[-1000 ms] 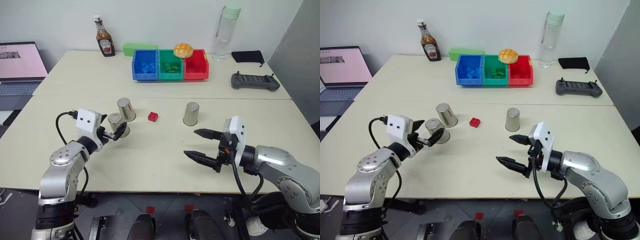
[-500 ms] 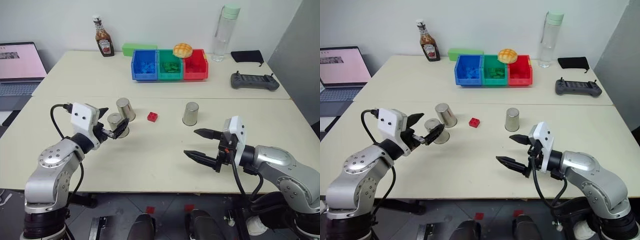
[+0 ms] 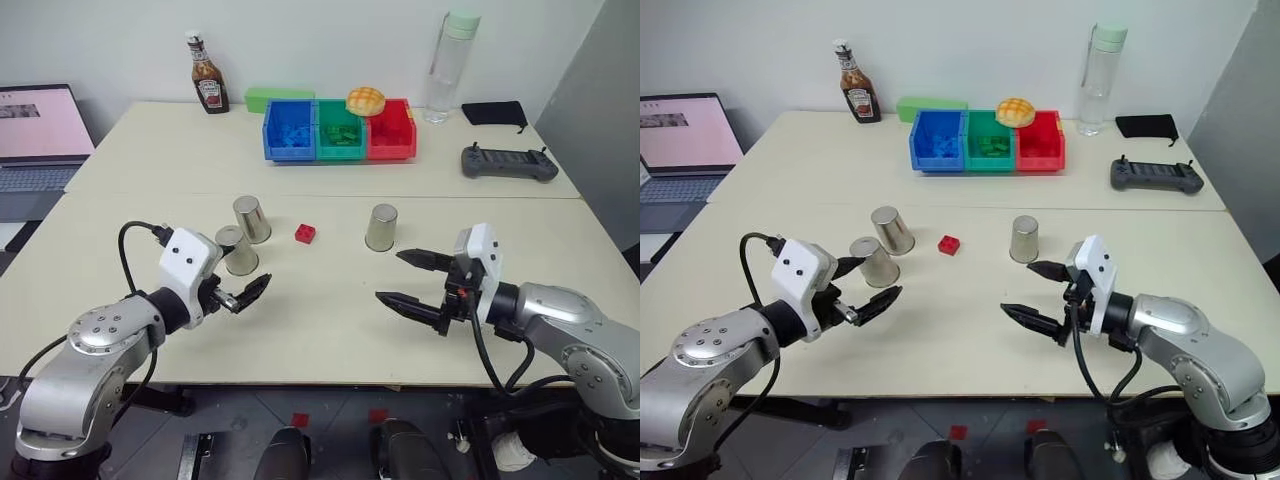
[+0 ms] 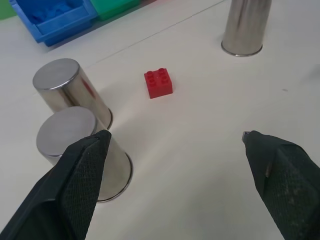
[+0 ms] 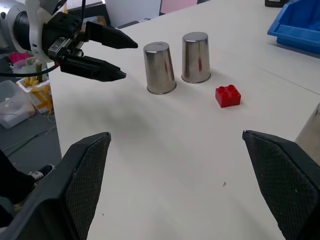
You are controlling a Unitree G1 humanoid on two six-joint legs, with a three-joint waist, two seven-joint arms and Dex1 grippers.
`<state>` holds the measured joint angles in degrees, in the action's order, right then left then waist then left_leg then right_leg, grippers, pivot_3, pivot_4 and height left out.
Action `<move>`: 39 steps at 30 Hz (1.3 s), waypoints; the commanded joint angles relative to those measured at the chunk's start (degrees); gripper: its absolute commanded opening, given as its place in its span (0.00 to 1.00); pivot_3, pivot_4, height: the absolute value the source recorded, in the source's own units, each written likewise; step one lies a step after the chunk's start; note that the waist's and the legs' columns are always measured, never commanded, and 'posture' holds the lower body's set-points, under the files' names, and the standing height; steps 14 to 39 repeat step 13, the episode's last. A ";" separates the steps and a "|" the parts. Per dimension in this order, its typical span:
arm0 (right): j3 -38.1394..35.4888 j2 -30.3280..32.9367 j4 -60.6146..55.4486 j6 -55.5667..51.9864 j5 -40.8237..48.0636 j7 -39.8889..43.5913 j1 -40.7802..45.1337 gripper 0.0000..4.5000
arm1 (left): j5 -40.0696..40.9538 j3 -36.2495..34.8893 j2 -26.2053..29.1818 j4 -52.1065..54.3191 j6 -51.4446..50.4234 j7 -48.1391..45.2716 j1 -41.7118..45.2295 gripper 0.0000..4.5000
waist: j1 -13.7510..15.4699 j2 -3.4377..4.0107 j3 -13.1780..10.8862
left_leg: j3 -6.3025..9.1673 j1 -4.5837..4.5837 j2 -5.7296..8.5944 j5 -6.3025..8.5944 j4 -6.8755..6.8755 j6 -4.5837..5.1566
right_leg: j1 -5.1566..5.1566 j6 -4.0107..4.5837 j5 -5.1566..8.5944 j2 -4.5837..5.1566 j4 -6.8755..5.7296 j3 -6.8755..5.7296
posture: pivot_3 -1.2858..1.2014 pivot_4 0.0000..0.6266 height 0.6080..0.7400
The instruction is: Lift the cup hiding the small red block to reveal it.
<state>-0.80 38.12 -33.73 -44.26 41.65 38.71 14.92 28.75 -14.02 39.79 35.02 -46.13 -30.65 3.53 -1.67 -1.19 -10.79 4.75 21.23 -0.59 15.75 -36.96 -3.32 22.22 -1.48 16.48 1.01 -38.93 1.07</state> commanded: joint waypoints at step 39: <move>-0.74 1.47 2.77 2.04 -0.57 4.44 2.72 1.00 | 4.52 -4.52 -3.49 0.80 2.01 2.23 -0.39 1.00 | 0.01 0.00 0.00 | -0.01 0.00 0.00 0.00 0.00 0.00 | 0.00 0.05 -0.03 0.01 0.01 0.03 | 0.52 0.24 1.00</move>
